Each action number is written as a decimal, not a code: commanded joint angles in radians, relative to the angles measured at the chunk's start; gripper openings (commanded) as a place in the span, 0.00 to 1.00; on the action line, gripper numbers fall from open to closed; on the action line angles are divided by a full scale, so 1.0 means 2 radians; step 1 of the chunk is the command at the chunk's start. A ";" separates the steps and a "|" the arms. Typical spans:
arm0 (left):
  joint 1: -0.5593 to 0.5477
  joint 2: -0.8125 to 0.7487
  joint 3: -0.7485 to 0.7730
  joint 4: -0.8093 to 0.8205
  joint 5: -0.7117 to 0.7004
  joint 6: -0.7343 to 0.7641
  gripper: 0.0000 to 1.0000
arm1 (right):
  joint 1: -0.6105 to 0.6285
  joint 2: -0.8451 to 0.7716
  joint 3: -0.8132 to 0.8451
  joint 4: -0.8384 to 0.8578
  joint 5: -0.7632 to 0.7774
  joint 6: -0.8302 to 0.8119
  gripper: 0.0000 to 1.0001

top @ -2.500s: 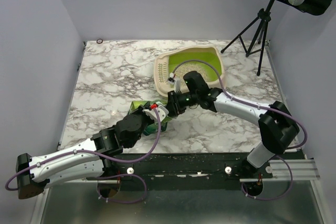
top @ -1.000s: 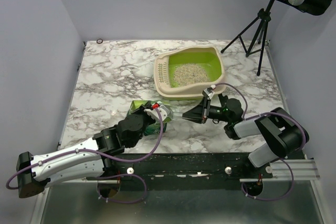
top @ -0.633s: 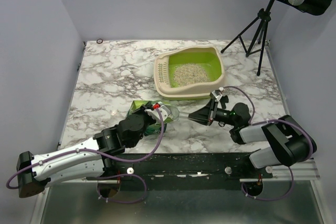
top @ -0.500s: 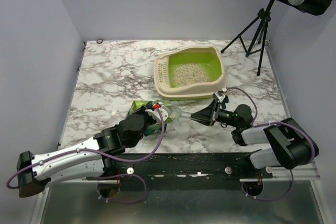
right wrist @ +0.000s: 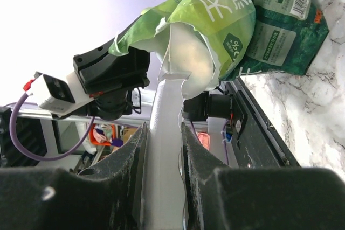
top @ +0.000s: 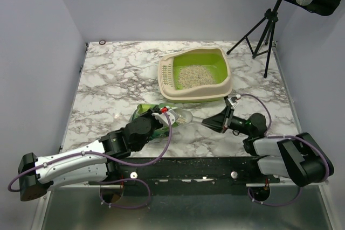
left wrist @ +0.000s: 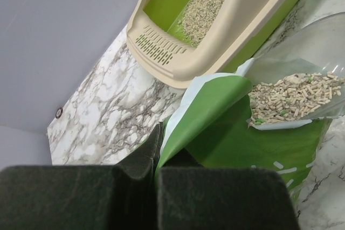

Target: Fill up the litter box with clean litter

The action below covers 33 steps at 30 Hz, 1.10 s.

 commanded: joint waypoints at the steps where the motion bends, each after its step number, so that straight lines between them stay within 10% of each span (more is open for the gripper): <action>1: -0.002 -0.004 -0.006 0.029 -0.004 -0.005 0.00 | -0.012 -0.029 -0.026 0.166 -0.027 0.009 0.00; 9: -0.003 -0.008 -0.009 0.040 -0.024 0.002 0.00 | -0.024 -0.110 -0.047 0.114 -0.029 0.020 0.00; 20: -0.003 -0.055 -0.025 0.093 -0.076 0.021 0.00 | -0.030 -0.343 -0.003 -0.253 -0.009 -0.093 0.00; 33: -0.002 -0.065 -0.026 0.097 -0.086 0.028 0.00 | -0.030 -0.383 0.045 -0.360 0.084 -0.058 0.00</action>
